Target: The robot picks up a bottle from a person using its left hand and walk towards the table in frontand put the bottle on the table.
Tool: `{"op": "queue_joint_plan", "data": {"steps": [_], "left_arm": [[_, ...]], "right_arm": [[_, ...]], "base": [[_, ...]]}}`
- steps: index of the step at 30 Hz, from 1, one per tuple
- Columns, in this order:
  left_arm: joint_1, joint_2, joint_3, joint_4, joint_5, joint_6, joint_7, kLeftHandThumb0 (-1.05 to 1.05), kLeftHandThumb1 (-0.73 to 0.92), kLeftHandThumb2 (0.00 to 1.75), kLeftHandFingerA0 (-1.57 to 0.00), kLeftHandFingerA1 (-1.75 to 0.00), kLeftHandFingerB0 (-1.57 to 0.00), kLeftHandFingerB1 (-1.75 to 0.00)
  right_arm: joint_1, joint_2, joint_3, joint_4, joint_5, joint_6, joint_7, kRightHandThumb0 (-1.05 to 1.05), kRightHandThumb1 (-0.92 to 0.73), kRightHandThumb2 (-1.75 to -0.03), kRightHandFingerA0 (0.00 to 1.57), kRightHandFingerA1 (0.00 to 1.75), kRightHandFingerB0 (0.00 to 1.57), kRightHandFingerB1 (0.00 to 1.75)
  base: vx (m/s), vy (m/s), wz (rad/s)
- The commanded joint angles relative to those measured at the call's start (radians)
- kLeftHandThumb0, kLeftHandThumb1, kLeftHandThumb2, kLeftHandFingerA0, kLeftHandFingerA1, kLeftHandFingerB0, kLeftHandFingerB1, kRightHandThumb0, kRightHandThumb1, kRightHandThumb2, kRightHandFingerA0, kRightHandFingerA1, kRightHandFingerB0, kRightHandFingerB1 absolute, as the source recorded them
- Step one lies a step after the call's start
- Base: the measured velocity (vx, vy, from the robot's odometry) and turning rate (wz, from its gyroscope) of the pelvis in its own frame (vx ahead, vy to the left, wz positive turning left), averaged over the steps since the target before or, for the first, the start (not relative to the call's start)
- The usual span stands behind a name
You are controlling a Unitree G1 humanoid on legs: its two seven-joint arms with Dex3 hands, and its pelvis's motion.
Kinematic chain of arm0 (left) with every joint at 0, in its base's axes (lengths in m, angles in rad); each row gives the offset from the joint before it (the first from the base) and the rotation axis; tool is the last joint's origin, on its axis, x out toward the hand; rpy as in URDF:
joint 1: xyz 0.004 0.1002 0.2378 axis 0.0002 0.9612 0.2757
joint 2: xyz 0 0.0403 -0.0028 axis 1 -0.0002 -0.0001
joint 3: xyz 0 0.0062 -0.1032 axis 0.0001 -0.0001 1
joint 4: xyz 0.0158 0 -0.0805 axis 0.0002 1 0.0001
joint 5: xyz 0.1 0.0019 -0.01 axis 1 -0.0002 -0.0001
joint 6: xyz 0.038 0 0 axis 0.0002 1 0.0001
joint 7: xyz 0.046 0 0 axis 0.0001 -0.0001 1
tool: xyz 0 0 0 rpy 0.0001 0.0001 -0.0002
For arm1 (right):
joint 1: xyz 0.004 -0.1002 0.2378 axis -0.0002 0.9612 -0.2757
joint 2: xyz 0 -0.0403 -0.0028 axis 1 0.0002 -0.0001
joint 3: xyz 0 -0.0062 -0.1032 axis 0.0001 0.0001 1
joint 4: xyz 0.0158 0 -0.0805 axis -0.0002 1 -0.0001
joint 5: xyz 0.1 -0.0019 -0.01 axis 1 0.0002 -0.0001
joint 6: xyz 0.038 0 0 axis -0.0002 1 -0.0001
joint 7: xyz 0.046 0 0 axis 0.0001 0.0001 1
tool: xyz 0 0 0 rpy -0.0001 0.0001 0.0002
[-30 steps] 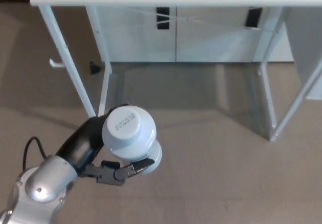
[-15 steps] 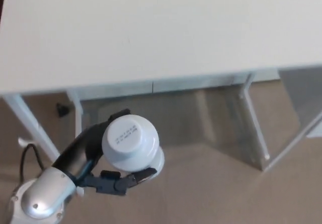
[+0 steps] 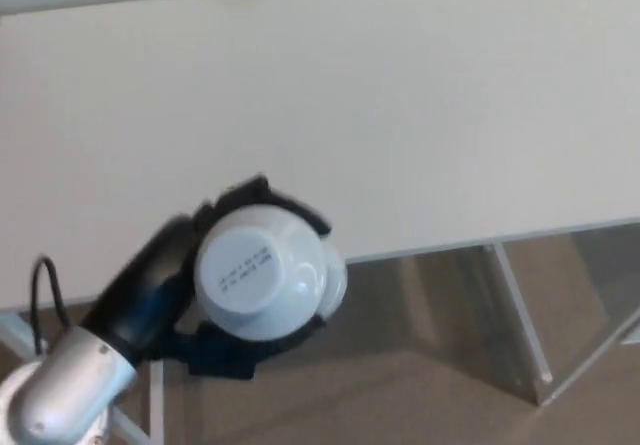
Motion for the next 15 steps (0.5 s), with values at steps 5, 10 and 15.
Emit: {"op": "queue_joint_plan", "data": {"steps": [5, 10, 15], "left_arm": [[-0.055, 0.015, 0.064, -0.117, -0.032, 0.084, -0.014, -0.32, 0.92, 1.10, -1.14, -1.75, -0.49, -1.75], [-0.108, 0.007, 0.091, -0.090, -0.048, 0.157, -0.011, -0.36, 0.92, 1.12, -1.11, -1.75, -0.54, -1.75], [-0.158, -0.007, 0.091, -0.037, -0.054, 0.194, 0.001, -0.34, 0.92, 1.11, -1.11, -1.75, -0.50, -1.75]], "right_arm": [[0.020, -0.016, 0.011, 0.003, -0.015, -0.002, -0.010, -0.39, -0.65, -0.60, 0.73, 0.43, 0.58, 0.39], [0.037, -0.010, 0.001, 0.009, -0.004, -0.005, -0.001, -0.37, -0.66, -0.59, 0.71, 0.43, 0.56, 0.38], [0.040, -0.007, -0.015, 0.019, 0.004, -0.014, 0.007, -0.39, -0.65, -0.59, 0.76, 0.45, 0.60, 0.40]], "base": [[0.17, -0.002, -0.14], [0.10, 0.119, -0.09], [-0.03, 0.043, 0.10]]}}
